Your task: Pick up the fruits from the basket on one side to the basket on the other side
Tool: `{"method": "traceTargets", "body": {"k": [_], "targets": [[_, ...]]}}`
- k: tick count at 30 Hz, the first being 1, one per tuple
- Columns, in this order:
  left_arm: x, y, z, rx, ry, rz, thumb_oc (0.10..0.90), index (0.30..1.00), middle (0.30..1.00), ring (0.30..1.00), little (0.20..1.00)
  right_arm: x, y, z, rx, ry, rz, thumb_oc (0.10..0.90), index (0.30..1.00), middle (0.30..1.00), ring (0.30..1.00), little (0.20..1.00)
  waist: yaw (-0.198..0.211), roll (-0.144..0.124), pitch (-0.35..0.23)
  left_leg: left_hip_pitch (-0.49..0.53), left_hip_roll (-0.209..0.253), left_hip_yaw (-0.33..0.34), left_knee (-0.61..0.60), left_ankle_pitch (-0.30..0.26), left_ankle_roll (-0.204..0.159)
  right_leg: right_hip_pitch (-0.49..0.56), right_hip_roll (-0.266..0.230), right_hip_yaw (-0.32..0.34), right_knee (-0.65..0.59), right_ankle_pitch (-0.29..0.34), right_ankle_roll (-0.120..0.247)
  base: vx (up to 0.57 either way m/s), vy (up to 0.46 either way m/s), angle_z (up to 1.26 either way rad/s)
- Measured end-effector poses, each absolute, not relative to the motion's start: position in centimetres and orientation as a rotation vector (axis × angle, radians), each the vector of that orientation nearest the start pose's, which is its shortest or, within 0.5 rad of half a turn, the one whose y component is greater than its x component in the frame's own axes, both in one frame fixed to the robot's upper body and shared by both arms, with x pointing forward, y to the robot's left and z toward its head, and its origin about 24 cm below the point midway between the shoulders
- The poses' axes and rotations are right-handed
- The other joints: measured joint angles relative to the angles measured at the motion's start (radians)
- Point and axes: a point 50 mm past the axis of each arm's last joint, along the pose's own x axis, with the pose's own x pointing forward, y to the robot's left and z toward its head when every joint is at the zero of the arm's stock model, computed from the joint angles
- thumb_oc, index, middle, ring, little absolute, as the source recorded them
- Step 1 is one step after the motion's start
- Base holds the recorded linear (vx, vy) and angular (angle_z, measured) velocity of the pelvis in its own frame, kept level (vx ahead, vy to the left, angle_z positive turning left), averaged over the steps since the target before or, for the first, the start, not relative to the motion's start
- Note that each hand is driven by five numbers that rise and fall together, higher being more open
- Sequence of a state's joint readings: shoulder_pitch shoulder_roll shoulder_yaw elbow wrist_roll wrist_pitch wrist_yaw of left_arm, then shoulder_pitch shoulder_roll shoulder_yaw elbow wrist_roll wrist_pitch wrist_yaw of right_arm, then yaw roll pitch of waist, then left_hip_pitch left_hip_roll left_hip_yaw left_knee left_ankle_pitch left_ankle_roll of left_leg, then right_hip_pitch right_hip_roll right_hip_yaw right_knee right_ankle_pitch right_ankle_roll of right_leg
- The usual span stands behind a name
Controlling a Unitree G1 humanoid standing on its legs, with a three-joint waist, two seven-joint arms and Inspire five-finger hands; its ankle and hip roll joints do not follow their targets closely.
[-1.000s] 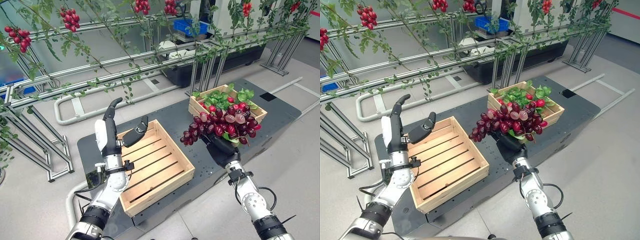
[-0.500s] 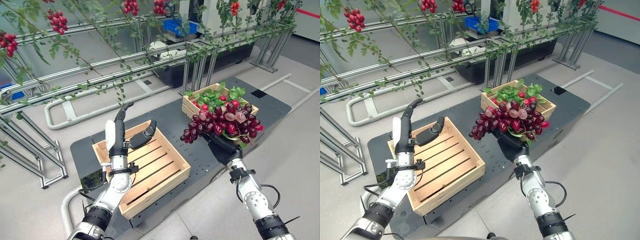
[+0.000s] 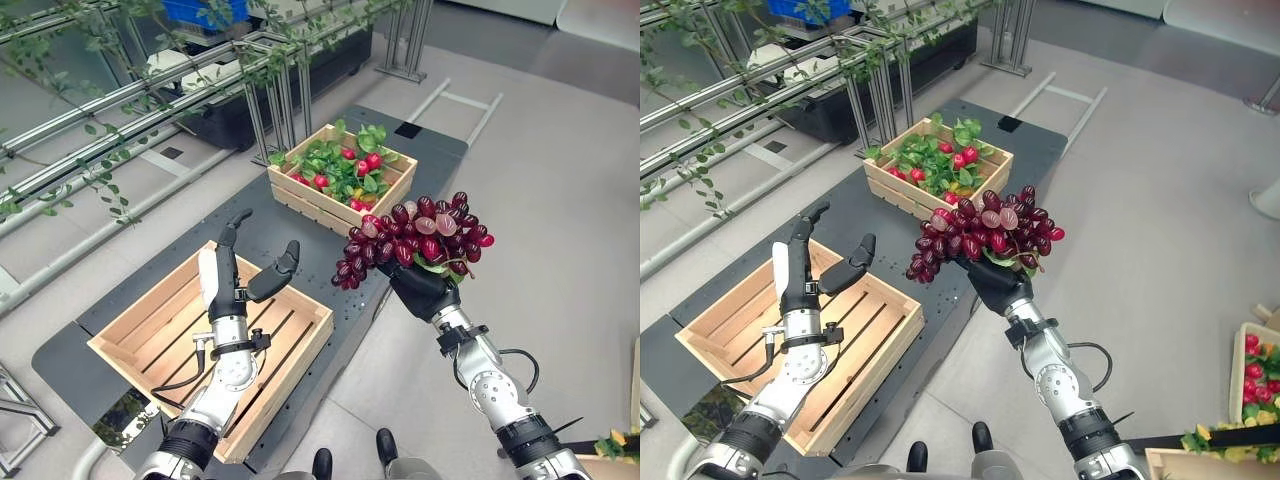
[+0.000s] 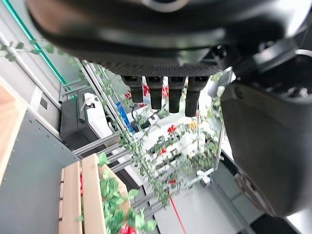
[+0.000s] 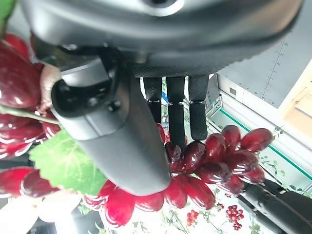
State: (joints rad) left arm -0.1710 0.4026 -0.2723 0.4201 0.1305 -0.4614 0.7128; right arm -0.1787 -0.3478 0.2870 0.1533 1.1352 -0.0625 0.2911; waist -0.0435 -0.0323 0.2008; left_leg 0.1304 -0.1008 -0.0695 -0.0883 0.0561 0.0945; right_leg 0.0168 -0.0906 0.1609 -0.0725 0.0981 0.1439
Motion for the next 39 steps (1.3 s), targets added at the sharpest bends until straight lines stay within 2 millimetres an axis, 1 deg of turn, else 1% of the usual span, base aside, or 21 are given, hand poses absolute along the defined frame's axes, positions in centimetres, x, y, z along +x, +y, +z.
{"method": "traceTargets", "body": {"k": [7,9,10,11,12,13,14,15,16,17,18,19,22,24,27,31,34,35,37,38,39], "targets": [[27.3,19.5,4.7,0.438,-0.351,0.32,0.8,0.9,0.9,0.9,0.9,27.7,-14.3,5.5,0.729,0.001,0.457,0.4,0.3,0.3,0.3,0.3,-0.027,-0.004,0.005,0.016,0.002,0.048,-0.001,-0.009,-0.002,-0.005,0.009,0.025,0.007,0.008,0.002,-0.13,0.063,-0.2],[27.2,19.5,4.6,0.443,-0.347,0.31,0.8,0.9,0.9,0.9,0.9,27.7,-14.2,5.5,0.734,-0.004,0.454,0.4,0.3,0.3,0.3,0.3,-0.013,-0.007,0.024,0.026,0.016,0.098,-0.001,-0.012,0.0,-0.036,0.019,-0.037,0.041,0.036,-0.007,-0.16,0.04,-0.76],[27.2,19.6,4.5,0.443,-0.342,0.31,0.8,0.9,0.9,0.9,0.9,27.7,-14.2,5.4,0.737,-0.002,0.452,0.4,0.3,0.3,0.3,0.3,0.005,0.001,0.043,0.033,0.035,0.145,0.004,-0.014,0.001,-0.064,0.041,-0.12,0.066,0.076,0.008,-0.11,0.035,-0.98],[27.2,19.8,4.6,0.441,-0.34,0.311,0.8,0.9,0.9,0.9,0.9,27.8,-14.2,5.3,0.738,0.003,0.448,0.4,0.3,0.3,0.3,0.3,0.018,0.008,0.054,0.035,0.051,0.181,0.008,-0.015,0.001,-0.084,0.057,-0.177,0.084,0.1,0.036,-0.11,0.007,-1.14],[27.2,19.9,4.5,0.435,-0.33,0.307,0.8,0.9,0.9,0.9,0.9,27.9,-14.5,5.0,0.729,0.016,0.435,0.4,0.3,0.3,0.3,0.3,0.03,0.029,0.07,0.035,0.082,0.216,0.004,-0.02,0.008,-0.143,0.06,-0.263,0.261,0.025,-0.034,-0.06,-0.048,-0.73],[27.2,19.9,4.5,0.426,-0.326,0.301,0.8,0.9,0.9,0.9,0.9,28.0,-14.9,4.7,0.72,0.023,0.421,0.4,0.3,0.3,0.3,0.3,0.023,0.043,0.076,0.039,0.095,0.217,0.005,-0.02,0.007,-0.163,0.052,-0.283,0.369,-0.023,-0.054,-0.06,-0.128,-0.52],[27.3,19.9,4.7,0.413,-0.328,0.296,0.8,0.9,0.9,0.9,0.9,28.0,-15.3,4.7,0.704,0.027,0.413,0.4,0.3,0.3,0.3,0.3,0.025,0.051,0.082,0.036,0.107,0.232,0.004,-0.014,-0.001,-0.17,0.033,-0.302,0.483,-0.086,-0.059,-0.02,-0.14,-0.26],[27.3,19.9,4.7,0.408,-0.328,0.299,0.8,0.9,0.9,0.9,0.9,28.0,-15.4,4.7,0.699,0.028,0.413,0.4,0.3,0.3,0.3,0.3,0.031,0.05,0.082,0.035,0.11,0.242,0.004,-0.012,-0.005,-0.168,0.019,-0.315,0.523,-0.121,-0.062,0.01,-0.237,-0.41],[27.3,20.1,4.8,0.399,-0.326,0.311,0.8,0.9,0.9,0.9,0.9,28.0,-15.3,4.7,0.695,0.026,0.414,0.4,0.3,0.3,0.3,0.3,0.043,0.049,0.081,0.033,0.119,0.252,0.0,-0.01,-0.016,-0.128,0.006,-0.341,0.497,-0.167,-0.076,0.03,-0.228,-0.47],[27.4,20.4,4.9,0.404,-0.323,0.325,0.8,0.9,0.9,0.9,0.9,28.0,-15.1,4.7,0.692,0.024,0.418,0.4,0.3,0.3,0.3,0.3,0.058,0.032,0.08,0.032,0.12,0.269,0.0,-0.002,-0.037,-0.052,0.003,-0.349,0.371,-0.191,-0.097,0.02,-0.211,-0.46],[27.4,20.6,5.0,0.407,-0.321,0.334,0.8,0.9,0.9,0.9,0.9,28.0,-14.8,4.7,0.685,0.021,0.421,0.4,0.3,0.3,0.3,0.3,0.067,0.022,0.079,0.032,0.118,0.277,0.0,-0.003,-0.045,-0.018,0.004,-0.357,0.289,-0.191,-0.1,-0.01,-0.137,-0.49],[27.4,20.9,4.9,0.391,-0.307,0.357,0.8,0.9,0.9,0.9,0.9,28.0,-14.4,4.5,0.692,0.027,0.429,0.4,0.3,0.3,0.3,0.3,0.077,0.011,0.078,0.032,0.117,0.282,0.0,-0.006,-0.06,0.037,0.02,-0.336,0.175,-0.16,-0.069,-0.01,-0.144,-0.43],[27.2,20.5,4.2,0.32,-0.257,0.379,0.8,0.9,0.9,0.9,0.9,27.8,-14.3,4.0,0.649,0.049,0.428,0.4,0.3,0.3,0.3,0.3,0.069,0.006,0.074,0.033,0.147,0.24,0.0,-0.001,-0.091,0.104,0.072,-0.334,0.028,-0.086,-0.108,0.01,-0.12,-0.17],[26.9,20.0,3.6,0.297,-0.234,0.371,0.8,0.9,0.9,0.9,0.9,27.9,-14.6,4.0,0.641,0.045,0.417,0.4,0.3,0.3,0.3,0.3,0.062,0.005,0.073,0.034,0.156,0.234,0.0,-0.002,-0.098,0.124,0.086,-0.332,-0.017,-0.063,-0.121,0.01,-0.121,-0.13],[26.7,19.0,2.9,0.226,-0.19,0.357,0.8,0.9,0.9,0.9,0.9,27.8,-15.2,3.9,0.63,0.049,0.394,0.4,0.3,0.3,0.3,0.3,0.049,0.005,0.072,0.036,0.163,0.209,0.0,-0.003,-0.107,0.126,0.094,-0.328,-0.017,-0.063,-0.122,0.03,-0.084,-0.05],[25.9,18.9,1.8,0.195,-0.137,0.356,0.8,0.9,0.9,0.9,0.9,27.1,-15.2,3.0,0.649,0.075,0.375,0.4,0.3,0.3,0.3,0.3,0.036,-0.002,0.063,0.03,0.16,0.212,0.019,-0.01,-0.117,0.123,0.092,-0.318,-0.013,-0.065,-0.123,0.02,-0.058,-0.03],[25.3,19.2,1.1,0.16,-0.092,0.37,0.8,0.9,0.9,0.9,0.9,26.2,-15.4,1.9,0.621,0.111,0.36,0.4,0.3,0.3,0.3,0.3,0.057,-0.003,0.063,-0.01,0.157,0.202,0.109,-0.046,-0.121,0.112,0.081,-0.302,0.0,-0.066,-0.124,-0.04,0.028,-0.14],[25.2,19.3,1.0,0.153,-0.084,0.372,0.8,0.9,0.9,0.9,0.9,26.1,-15.4,1.7,0.615,0.12,0.361,0.4,0.3,0.3,0.3,0.3,0.063,-0.004,0.063,-0.014,0.151,0.178,0.125,-0.05,-0.12,0.1,0.078,-0.288,0.008,-0.067,-0.126,-0.09,0.159,-0.41],[24.6,19.5,0.4,0.142,-0.054,0.383,0.8,0.9,0.9,0.9,0.9,26.0,-14.9,1.5,0.609,0.139,0.38,0.4,0.3,0.3,0.3,0.3,0.099,-0.012,0.066,-0.059,0.125,0.065,0.246,-0.062,-0.113,0.063,0.055,-0.201,0.076,-0.084,-0.129,-0.12,0.192,-0.8],[24.5,19.6,0.2,0.144,-0.049,0.385,0.8,0.9,0.9,0.9,0.9,26.1,-14.7,1.6,0.605,0.14,0.391,0.4,0.3,0.3,0.3,0.3,0.102,-0.013,0.066,-0.083,0.111,0.036,0.287,-0.084,-0.093,0.05,0.047,-0.182,0.098,-0.088,-0.126,-0.16,0.257,-0.95],[24.2,19.6,0.0,0.147,-0.039,0.384,0.8,0.9,0.9,0.9,0.9,26.2,-14.4,1.7,0.602,0.137,0.405,0.4,0.3,0.3,0.3,0.3,0.11,-0.006,0.062,-0.092,0.078,-0.04,0.294,-0.103,-0.066,0.023,0.046,-0.138,0.132,-0.095,-0.119,-0.12,0.215,-0.84]]}}
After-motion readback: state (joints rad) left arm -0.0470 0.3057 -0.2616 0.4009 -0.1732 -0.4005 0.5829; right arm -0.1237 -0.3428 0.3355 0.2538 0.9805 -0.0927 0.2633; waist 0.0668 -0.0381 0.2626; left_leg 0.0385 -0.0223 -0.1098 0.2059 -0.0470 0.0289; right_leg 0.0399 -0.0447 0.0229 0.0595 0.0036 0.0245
